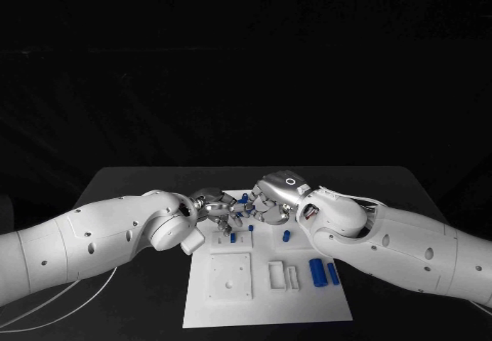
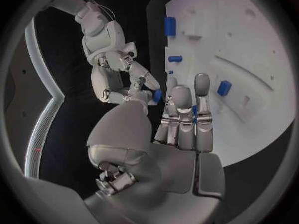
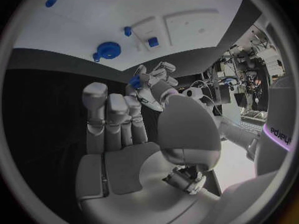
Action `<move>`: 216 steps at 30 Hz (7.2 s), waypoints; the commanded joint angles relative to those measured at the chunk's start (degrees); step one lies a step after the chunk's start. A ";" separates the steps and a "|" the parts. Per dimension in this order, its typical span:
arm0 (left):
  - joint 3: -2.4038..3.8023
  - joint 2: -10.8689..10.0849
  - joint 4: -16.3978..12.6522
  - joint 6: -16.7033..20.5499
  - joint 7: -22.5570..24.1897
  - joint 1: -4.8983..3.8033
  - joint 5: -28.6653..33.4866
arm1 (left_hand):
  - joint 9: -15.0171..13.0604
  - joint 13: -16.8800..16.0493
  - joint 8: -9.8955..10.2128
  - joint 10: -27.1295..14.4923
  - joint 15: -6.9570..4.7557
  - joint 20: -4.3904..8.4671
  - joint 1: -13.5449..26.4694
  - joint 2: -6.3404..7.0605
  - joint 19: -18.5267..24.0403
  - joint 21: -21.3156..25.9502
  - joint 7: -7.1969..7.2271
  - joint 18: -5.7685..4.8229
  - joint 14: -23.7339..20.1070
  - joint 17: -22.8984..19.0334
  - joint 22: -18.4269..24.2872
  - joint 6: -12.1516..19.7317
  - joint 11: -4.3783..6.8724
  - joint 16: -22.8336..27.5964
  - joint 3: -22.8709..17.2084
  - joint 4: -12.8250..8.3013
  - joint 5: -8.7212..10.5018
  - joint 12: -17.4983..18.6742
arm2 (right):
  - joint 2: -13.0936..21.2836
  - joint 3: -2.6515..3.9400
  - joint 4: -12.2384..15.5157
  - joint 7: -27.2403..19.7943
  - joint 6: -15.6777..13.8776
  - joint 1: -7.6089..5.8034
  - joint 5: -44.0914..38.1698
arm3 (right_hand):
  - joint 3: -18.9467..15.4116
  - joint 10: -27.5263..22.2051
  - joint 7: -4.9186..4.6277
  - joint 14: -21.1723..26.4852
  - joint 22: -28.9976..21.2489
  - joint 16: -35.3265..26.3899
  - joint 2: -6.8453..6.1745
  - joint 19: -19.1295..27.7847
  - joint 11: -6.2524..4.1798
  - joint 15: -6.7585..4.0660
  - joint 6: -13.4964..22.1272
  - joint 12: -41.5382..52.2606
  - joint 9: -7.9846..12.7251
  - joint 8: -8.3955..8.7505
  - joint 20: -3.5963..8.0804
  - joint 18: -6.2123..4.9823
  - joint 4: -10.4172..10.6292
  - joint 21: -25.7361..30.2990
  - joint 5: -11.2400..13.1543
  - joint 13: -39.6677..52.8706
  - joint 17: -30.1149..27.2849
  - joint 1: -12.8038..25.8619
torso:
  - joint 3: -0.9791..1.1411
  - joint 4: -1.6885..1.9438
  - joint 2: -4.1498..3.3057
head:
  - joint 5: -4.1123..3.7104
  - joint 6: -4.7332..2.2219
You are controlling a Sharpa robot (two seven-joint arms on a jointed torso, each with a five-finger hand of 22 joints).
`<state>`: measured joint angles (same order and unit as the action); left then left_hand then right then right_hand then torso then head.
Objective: Assemble the parts on the task board
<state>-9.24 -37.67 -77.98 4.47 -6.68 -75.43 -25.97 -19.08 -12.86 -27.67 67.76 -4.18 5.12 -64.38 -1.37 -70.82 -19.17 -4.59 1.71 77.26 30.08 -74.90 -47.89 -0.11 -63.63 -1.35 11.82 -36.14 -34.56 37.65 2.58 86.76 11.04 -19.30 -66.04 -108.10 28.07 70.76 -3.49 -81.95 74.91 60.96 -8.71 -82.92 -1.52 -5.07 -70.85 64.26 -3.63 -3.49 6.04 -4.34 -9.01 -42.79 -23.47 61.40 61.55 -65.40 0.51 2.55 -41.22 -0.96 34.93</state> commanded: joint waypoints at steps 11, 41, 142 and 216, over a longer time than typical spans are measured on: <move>0.04 0.02 -0.15 -1.29 1.53 -0.07 1.90 | 0.06 0.61 -0.13 -0.16 0.02 0.18 -0.72 -1.27 0.54 -0.59 0.25 0.24 -0.74 -0.17 -1.15 0.15 0.06 -0.47 -4.12 -2.11 -5.59 0.96 | -0.04 0.03 0.16 -0.60 1.29 0.00 0.13 | 0.03 -0.04 0.26 -0.19 4.66 -0.24 -0.17 -0.09 -0.39 -0.10 0.07 -0.19 -0.04 -0.08 0.09 -0.24 0.27 -0.08 0.14 0.05 0.05 -0.24 | -0.03 0.03 0.01 | -0.12 0.19; 0.04 -0.04 0.06 -2.21 0.63 -0.07 2.57 | 2.11 3.19 3.24 1.85 0.03 0.14 -0.47 -2.10 0.84 -1.08 0.39 0.29 -0.91 -0.48 -1.11 -2.98 -0.09 -0.89 -5.36 -6.97 0.02 5.86 | -0.16 0.02 0.23 -1.21 1.63 0.01 0.58 | -0.02 -0.07 0.23 -0.13 4.67 -0.33 -0.16 -0.05 -0.35 -0.11 0.13 -0.16 -0.04 -0.09 0.10 -0.22 0.26 -0.05 0.06 0.15 0.04 -0.28 | -0.03 0.02 0.03 | -0.14 0.33; -0.14 -1.83 -1.23 4.81 -0.67 -0.08 -1.83 | -0.16 -0.80 23.70 12.66 -2.59 2.72 4.36 -2.30 1.04 -5.44 4.85 -1.25 0.83 0.93 -1.13 -29.97 3.73 -2.58 -23.35 -20.46 15.32 6.09 | 2.96 0.73 -3.15 0.10 -2.40 0.77 6.03 | 0.27 -2.11 -1.59 0.84 4.26 -2.19 -1.89 -0.08 0.72 0.67 6.75 -1.94 0.08 -0.05 -0.63 -0.85 1.62 2.93 1.78 -2.60 -1.79 -0.18 | 0.06 -0.07 0.20 | -0.27 0.58; -4.64 0.92 0.87 12.55 -25.97 1.43 -23.97 | -13.54 1.43 23.23 19.03 -3.01 1.21 9.69 -2.29 0.38 -14.13 7.82 1.32 5.15 15.76 -1.14 -37.86 5.21 -13.91 -24.80 -25.30 7.77 -4.40 | 9.56 4.45 -1.37 -1.07 -1.97 3.85 21.06 | 2.39 -2.99 -1.78 1.34 3.90 -3.39 -2.38 0.36 0.70 0.63 7.01 -2.96 0.08 -0.04 -0.58 -1.01 -0.01 5.15 -4.08 -4.10 -3.03 0.30 | 1.49 -1.72 4.67 | 2.64 6.31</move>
<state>-13.91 -36.84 -77.08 13.66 -33.15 -74.17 -50.03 -31.39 -11.53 -4.17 84.00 -7.30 6.67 -54.77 -3.28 -70.44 -33.13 -4.37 2.27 82.26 45.91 -74.90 -66.57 4.73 -77.17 -26.27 -13.61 -28.11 -38.61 47.19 6.97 85.34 10.21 -21.87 -62.22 -87.12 30.22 68.08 -5.00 -80.97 74.90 57.79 -10.73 -82.91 -0.92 -4.51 -63.82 61.58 -3.62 -3.64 5.62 -4.32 -8.93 -37.77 -27.35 57.35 58.55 -65.32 2.04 0.83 -36.49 1.76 41.22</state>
